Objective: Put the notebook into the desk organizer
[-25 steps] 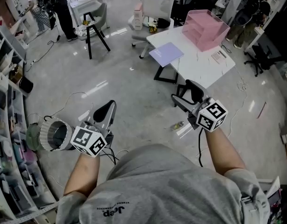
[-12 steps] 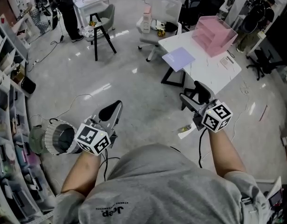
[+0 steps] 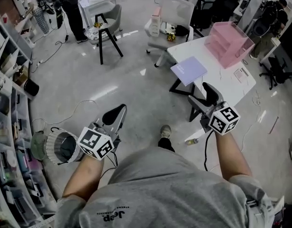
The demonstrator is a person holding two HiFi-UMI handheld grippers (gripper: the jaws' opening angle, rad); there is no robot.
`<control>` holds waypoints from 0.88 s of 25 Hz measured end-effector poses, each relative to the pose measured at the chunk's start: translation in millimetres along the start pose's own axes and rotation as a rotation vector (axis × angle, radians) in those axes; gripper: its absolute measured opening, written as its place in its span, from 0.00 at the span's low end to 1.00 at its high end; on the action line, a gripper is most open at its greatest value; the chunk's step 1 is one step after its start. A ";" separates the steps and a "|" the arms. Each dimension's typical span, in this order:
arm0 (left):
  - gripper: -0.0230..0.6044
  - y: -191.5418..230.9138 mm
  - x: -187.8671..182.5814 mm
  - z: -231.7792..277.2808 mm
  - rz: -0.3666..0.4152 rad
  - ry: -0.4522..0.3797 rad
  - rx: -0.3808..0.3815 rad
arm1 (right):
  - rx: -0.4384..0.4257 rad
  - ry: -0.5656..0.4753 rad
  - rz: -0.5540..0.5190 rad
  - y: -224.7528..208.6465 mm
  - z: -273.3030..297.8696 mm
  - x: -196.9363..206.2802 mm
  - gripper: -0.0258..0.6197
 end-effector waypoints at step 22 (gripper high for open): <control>0.13 98.1 -35.4 394.4 -0.008 0.050 0.014 | -0.113 0.011 0.065 -321.5 193.5 -20.8 0.62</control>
Point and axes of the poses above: the fingertips, and each gripper's own axes: z forward along the fingers, y to its left, x out of its underside, the point moved 1 cm from there along -z, backward along the fingers, and after that the axes turned 3 degrees about -x, right-handed, at the moved point
